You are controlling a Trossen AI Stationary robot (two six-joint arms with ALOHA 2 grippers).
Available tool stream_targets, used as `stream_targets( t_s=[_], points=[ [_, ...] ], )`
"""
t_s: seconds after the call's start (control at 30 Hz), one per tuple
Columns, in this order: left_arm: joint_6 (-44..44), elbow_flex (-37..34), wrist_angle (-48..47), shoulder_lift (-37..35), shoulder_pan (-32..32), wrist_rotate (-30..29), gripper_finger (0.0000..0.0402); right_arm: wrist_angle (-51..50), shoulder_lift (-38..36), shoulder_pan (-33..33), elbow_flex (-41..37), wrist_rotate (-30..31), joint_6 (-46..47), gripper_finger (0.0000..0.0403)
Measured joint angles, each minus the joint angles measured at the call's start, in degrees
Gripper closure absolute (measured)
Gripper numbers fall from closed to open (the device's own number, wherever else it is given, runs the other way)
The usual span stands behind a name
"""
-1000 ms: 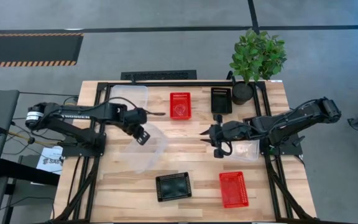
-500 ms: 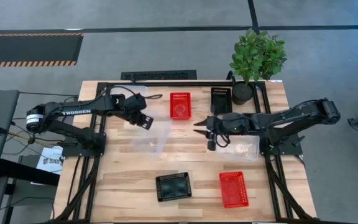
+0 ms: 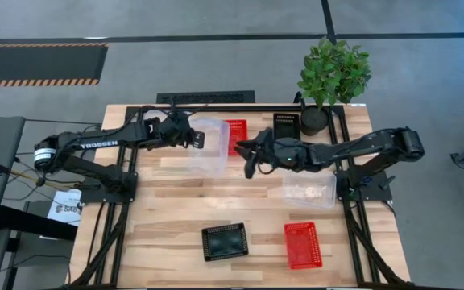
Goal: Stack baskets by color
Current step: Stack the bottom left transparent bin on the top left transparent bin
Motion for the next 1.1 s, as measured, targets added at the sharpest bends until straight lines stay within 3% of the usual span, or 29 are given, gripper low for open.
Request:
stream_targets(
  t_s=[0.27,0.37,0.53,0.8,0.97,1.1],
  points=[
    [0.75,-0.01,3.43,0.0,2.14,-4.68,0.0401,-18.28,8.34,0.9,16.82,13.6,-3.04,0.0276],
    [1.9,-0.01,6.95,0.0,2.65,-6.33,0.0401,-20.87,10.9,0.57,21.65,16.12,-3.0,0.0276],
    [5.05,0.05,15.45,0.0,2.88,-6.92,0.0401,-21.79,15.36,0.27,27.02,17.9,-4.99,0.0276],
    [10.71,4.89,16.12,0.04,2.7,-12.86,0.0401,-22.3,22.45,0.7,34.3,36.93,-13.78,0.0276],
    [12.78,6.06,16.45,0.04,1.8,-12.8,0.0401,-22.12,26.0,0.26,36.58,49.64,-20.65,0.028],
    [12.94,6.06,15.45,0.04,1.12,-12.65,0.0401,-22.27,26.11,-0.91,36.57,49.92,-22.13,0.0308]
  ],
)
